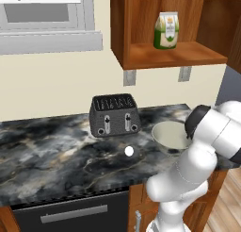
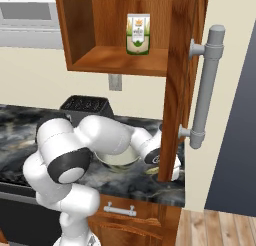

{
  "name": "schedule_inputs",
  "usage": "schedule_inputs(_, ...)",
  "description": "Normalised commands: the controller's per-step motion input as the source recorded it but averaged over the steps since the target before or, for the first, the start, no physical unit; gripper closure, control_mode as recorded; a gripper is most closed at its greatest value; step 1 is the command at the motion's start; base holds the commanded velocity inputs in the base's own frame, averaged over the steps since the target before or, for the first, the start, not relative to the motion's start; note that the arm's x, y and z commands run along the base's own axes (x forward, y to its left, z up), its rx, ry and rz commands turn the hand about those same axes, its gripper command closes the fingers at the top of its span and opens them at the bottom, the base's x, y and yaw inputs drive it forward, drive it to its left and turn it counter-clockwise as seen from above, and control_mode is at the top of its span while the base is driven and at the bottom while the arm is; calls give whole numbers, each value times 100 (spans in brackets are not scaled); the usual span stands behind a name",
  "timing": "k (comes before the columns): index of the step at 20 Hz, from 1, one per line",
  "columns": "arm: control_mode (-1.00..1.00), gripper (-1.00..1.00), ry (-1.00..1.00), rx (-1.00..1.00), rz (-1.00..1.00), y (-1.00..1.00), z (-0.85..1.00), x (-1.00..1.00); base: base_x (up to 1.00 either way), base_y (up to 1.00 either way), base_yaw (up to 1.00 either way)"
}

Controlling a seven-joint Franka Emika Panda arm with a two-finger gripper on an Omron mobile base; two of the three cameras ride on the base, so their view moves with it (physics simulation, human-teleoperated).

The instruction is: Pick the egg and butter from the fridge and place them by the bowl for mixing.

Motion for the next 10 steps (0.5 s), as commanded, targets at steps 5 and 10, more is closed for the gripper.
schedule_inputs(5, -100, 100, 0, 0, -8, 0, -27, 9, 0, 0, 0)
schedule_inputs(10, -100, 100, 0, 0, -5, 0, -17, 19, 0, 0, 0)
